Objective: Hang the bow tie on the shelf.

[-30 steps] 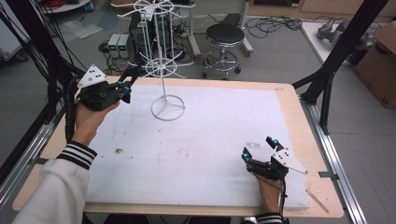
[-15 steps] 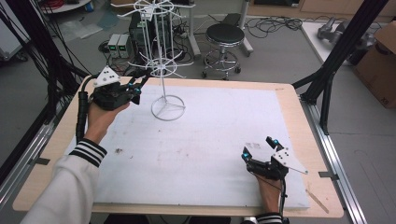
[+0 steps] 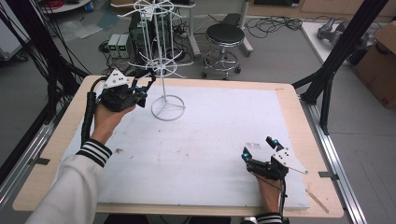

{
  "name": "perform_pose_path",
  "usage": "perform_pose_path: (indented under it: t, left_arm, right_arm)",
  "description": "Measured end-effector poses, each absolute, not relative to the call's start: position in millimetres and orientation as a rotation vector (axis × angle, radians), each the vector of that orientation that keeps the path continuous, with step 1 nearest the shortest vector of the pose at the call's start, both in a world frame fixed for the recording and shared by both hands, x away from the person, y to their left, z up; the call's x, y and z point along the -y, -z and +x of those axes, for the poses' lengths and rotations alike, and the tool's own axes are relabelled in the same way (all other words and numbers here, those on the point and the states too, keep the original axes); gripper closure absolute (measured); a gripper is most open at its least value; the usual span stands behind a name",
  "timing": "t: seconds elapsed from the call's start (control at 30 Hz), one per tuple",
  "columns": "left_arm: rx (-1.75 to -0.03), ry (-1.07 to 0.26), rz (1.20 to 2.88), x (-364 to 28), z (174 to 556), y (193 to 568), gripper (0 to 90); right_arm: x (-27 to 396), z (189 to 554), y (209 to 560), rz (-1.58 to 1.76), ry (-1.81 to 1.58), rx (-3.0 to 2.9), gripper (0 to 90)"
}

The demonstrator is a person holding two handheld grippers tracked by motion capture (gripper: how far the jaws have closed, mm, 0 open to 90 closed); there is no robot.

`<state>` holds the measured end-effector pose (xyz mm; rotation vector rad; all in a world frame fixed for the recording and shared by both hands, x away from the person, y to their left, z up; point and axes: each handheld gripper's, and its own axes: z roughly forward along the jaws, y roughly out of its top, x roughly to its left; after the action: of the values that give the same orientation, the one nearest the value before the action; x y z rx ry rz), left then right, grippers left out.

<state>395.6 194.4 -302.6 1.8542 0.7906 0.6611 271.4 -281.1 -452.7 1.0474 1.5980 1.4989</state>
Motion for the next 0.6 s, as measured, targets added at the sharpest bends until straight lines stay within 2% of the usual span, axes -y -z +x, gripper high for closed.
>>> perform_pose_path:
  t: [0.6]
  left_arm:
    - [-0.829,-0.617,1.863,-201.6,399.0,318.8,86.5]
  right_arm:
    - [280.9,271.1,452.7,1.039,-1.491,-1.599,1.8]
